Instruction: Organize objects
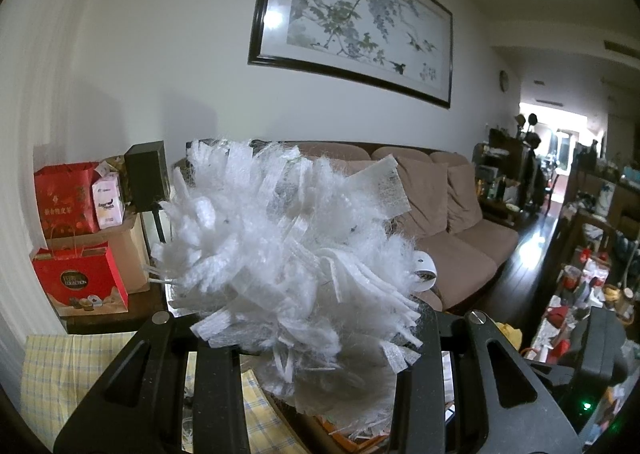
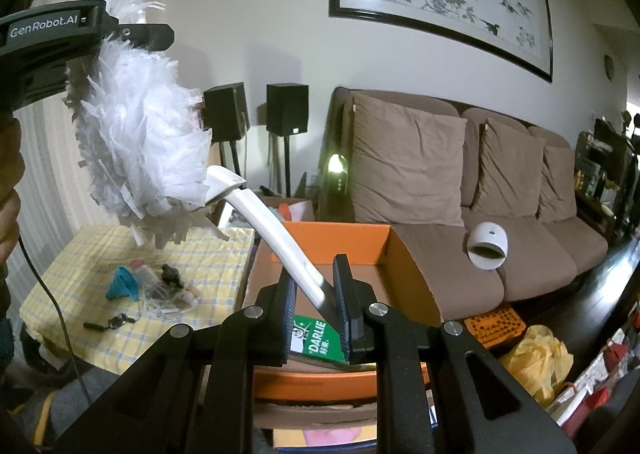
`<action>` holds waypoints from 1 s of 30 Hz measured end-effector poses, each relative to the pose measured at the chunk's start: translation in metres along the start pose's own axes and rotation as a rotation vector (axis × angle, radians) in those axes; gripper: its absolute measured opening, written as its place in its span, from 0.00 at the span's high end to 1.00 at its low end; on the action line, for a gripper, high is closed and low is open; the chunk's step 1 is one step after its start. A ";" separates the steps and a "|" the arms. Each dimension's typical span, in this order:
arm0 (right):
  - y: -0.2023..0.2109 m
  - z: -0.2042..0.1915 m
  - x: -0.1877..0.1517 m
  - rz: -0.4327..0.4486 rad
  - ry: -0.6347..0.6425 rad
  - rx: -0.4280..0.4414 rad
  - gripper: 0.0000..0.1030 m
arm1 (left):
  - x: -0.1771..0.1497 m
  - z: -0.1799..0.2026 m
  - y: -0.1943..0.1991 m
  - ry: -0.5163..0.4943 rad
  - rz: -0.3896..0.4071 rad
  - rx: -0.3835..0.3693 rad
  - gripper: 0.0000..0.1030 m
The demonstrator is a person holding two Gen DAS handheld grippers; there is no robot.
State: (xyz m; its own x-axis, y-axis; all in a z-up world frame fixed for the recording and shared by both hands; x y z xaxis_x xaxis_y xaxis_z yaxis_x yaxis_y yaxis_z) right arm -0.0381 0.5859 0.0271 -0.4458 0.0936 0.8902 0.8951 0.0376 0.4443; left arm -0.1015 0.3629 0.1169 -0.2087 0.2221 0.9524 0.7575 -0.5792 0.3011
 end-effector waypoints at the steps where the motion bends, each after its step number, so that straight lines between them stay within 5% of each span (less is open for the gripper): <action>1: 0.000 0.001 0.000 0.000 -0.001 -0.003 0.84 | 0.000 0.000 0.000 0.001 -0.001 0.000 0.68; 30: -0.011 0.011 -0.002 -0.039 -0.035 -0.036 0.84 | -0.003 0.015 -0.018 -0.017 -0.004 0.005 0.68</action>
State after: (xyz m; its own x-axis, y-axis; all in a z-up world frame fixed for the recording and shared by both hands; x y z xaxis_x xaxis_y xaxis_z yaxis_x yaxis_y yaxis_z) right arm -0.0471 0.5965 0.0191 -0.4792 0.1278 0.8683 0.8759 0.0058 0.4825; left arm -0.1047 0.3847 0.1082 -0.2012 0.2374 0.9503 0.7598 -0.5745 0.3044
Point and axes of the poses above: each gripper's, at about its wrist camera, not at the fingertips, and y roughly against the way its jaws point, z to its right, x to its top, the point moved 5 cm from there along -y, roughly the way its jaws point, and after that the axes turned 9 degrees about -y, right-handed, at the moved point
